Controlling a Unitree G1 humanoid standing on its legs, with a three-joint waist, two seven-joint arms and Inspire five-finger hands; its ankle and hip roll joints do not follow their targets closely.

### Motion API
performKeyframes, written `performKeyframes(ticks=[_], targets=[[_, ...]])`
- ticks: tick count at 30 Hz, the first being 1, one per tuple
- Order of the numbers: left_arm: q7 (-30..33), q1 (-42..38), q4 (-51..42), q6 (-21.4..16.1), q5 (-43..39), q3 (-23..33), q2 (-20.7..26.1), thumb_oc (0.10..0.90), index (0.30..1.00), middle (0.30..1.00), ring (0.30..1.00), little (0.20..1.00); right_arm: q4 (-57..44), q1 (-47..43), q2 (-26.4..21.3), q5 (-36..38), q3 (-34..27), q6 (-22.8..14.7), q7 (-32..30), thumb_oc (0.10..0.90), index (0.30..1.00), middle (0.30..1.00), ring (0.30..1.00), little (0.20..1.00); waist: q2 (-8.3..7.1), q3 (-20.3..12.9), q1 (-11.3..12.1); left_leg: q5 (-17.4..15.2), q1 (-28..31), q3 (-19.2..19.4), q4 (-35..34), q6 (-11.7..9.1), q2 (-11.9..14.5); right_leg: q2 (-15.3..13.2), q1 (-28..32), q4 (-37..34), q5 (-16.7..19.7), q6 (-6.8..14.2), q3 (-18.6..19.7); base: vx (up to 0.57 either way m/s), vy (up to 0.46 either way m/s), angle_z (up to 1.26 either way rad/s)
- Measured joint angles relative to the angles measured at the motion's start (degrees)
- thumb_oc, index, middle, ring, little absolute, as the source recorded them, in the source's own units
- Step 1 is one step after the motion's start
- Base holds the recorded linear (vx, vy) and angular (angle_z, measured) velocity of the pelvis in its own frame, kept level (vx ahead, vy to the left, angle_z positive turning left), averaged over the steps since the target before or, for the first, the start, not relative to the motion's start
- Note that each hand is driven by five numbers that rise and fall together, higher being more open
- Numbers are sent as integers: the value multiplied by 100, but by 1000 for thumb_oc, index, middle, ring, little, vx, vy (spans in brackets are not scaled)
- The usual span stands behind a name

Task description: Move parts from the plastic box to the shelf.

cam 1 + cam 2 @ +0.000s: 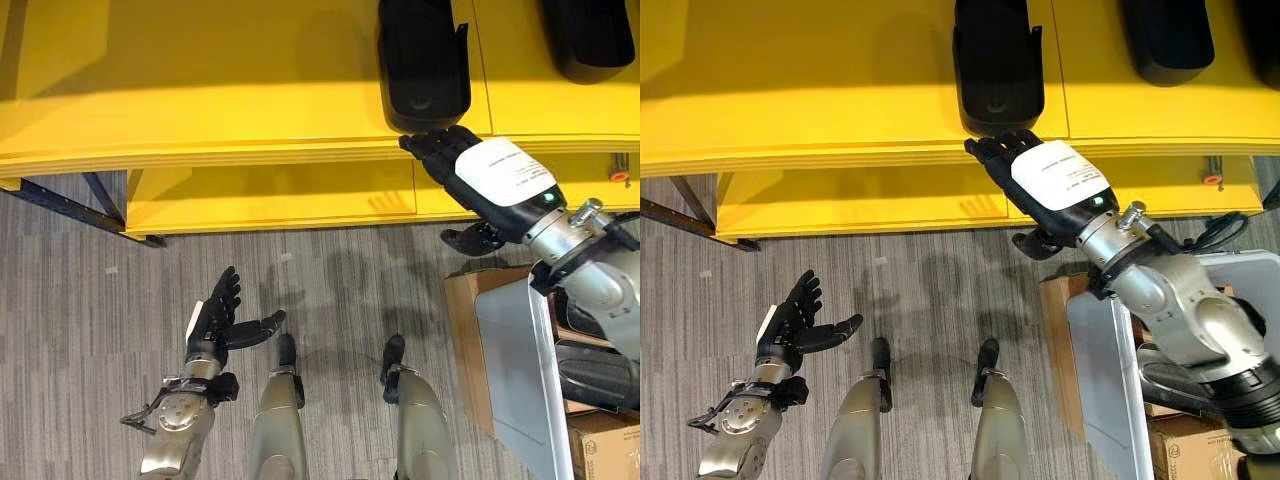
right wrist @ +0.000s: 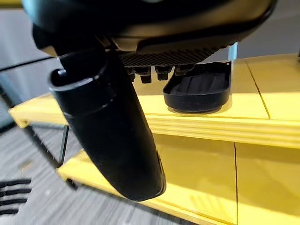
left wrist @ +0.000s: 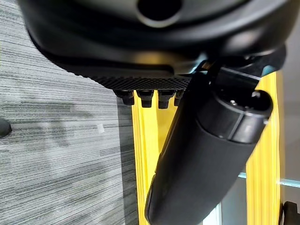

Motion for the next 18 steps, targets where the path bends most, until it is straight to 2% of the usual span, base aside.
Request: performKeyframes(ticks=[3,11,18], targets=[[-24,0,-8,55,0,36,8,900,1000,1000,1000,1000,0,-170,-189,324,1,1,232,900,1000,1000,1000,1000,-14,7,-3,2,0,1,3,-3,0,0,1,0,0,1,0,0,0,0],[-134,0,-8,55,-15,36,9,900,1000,1000,1000,1000,1,-347,-290,1084,34,-1,518,900,1000,1000,1000,1000,-20,10,6,19,3,0,17,-31,0,1,9,2,2,2,0,0,0,0],[-155,-11,-8,55,-52,37,23,900,1000,1000,1000,1000,291,-577,-343,1580,723,23,777,900,1000,1000,1000,1000,-20,10,18,19,13,-8,23,-30,0,0,31,5,13,6,0,0,0,0]])
